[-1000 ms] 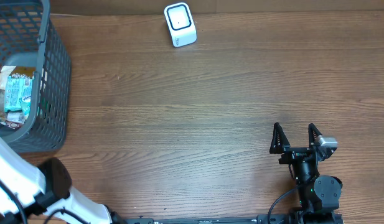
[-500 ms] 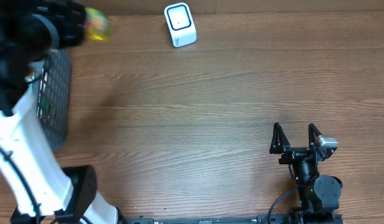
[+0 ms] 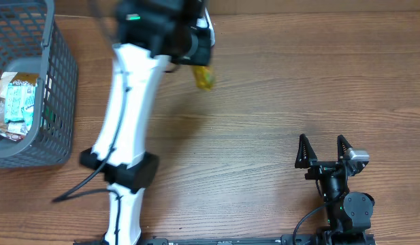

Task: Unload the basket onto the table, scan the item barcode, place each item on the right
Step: 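Carry the bottle with the left gripper toward the white scanner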

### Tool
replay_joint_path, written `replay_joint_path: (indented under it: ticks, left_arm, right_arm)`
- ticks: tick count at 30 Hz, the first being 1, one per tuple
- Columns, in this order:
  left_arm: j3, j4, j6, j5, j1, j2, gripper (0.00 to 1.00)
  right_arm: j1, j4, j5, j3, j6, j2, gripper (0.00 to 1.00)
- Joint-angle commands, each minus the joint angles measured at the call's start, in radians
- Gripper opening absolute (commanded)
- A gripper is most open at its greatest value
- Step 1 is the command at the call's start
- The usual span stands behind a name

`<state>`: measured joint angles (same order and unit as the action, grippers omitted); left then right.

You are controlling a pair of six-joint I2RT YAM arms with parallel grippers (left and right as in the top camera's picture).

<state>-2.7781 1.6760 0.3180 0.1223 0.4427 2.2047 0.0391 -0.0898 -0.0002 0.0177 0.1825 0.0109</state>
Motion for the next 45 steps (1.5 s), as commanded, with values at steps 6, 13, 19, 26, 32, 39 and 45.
replay_joint_path:
  ticks: [6,13,19,26,32,39,45]
  left_arm:
    - [-0.005,-0.061,0.163,-0.068,0.176,0.180,0.35]
    - [-0.005,-0.183,0.252,-0.207,0.300,0.261,0.36]
    - [-0.005,-0.267,0.292,-0.238,0.366,0.282,0.35]
    - [-0.003,-0.285,0.352,-0.329,0.411,0.294,0.36]
    - [0.017,-0.293,0.406,-0.350,0.417,0.294,0.37]
    - [0.126,-0.349,0.420,-0.276,0.417,0.294,0.37]
    - [0.199,-0.391,0.418,-0.238,0.417,0.294,0.38]
  right_arm:
    - [-0.004,0.006,-0.002,-0.010,-0.004,-0.008,1.00]
    - [-0.004,0.006,-0.002,-0.010,-0.005,-0.008,1.00]
    - [-0.004,0.006,-0.002,-0.010,-0.004,-0.008,1.00]
    - [-0.004,0.006,-0.002,-0.010,-0.005,-0.008,1.00]
    - [-0.004,0.006,-0.002,-0.010,-0.004,-0.008,1.00]
    - [-0.004,0.006,-0.002,-0.010,-0.004,-0.008,1.00]
    - [-0.004,0.006,-0.002,-0.010,-0.004,-0.008,1.00]
